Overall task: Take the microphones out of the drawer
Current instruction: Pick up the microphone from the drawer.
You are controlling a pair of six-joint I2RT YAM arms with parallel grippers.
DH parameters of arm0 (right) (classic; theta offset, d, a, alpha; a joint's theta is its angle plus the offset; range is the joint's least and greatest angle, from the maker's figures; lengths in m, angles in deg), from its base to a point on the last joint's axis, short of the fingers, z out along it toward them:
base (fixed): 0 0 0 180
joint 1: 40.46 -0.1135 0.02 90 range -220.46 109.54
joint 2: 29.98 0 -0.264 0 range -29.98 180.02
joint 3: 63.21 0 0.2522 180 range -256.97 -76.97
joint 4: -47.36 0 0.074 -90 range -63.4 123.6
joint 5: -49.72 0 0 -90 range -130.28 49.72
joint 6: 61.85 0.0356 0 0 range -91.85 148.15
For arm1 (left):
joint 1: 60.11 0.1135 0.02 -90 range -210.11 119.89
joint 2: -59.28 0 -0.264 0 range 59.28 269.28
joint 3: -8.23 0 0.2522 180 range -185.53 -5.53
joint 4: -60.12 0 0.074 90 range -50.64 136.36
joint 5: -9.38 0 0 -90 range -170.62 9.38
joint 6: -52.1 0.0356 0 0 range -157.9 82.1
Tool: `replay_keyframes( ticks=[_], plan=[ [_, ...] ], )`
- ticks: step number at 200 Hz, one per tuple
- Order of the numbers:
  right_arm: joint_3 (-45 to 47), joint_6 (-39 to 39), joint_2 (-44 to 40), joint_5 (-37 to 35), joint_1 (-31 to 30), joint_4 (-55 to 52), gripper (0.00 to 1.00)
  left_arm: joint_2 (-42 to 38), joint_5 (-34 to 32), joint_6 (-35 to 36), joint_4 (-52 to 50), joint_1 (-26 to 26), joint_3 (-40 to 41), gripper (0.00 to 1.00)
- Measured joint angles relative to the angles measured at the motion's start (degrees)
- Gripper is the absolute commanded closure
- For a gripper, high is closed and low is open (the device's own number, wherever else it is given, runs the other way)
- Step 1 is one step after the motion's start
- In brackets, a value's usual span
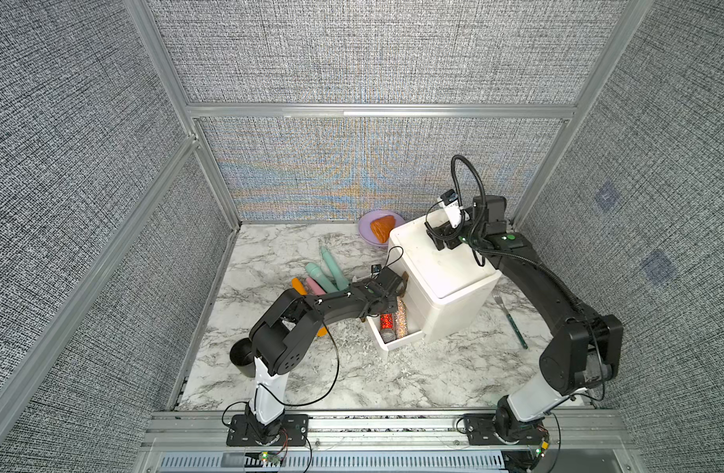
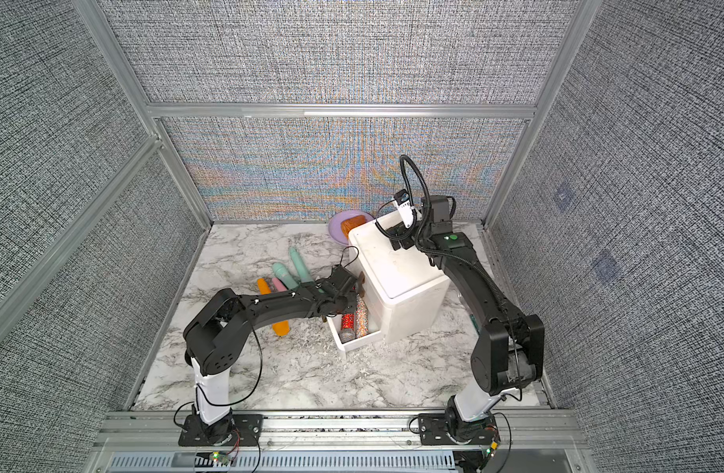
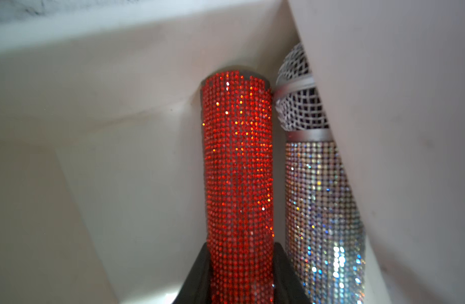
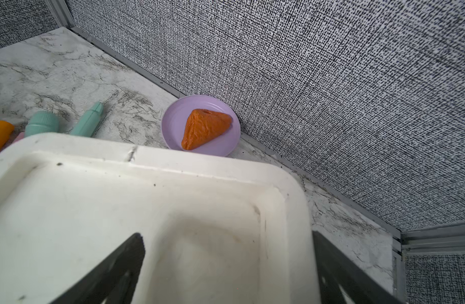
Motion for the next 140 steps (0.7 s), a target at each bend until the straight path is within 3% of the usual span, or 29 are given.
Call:
replay_keyframes(
  ticks=[74, 140],
  plan=[
    [0.26, -0.02, 0.02, 1.16, -0.15, 0.33, 0.02, -2.1, -1.97, -1.42, -5.75, -0.04, -1.09, 1.0],
    [0.26, 0.0, 0.13, 1.97, -0.2, 0.31, 0.02, -3.15, -1.97, -0.94, -8.74, -0.02, -2.73, 1.0]
  ],
)
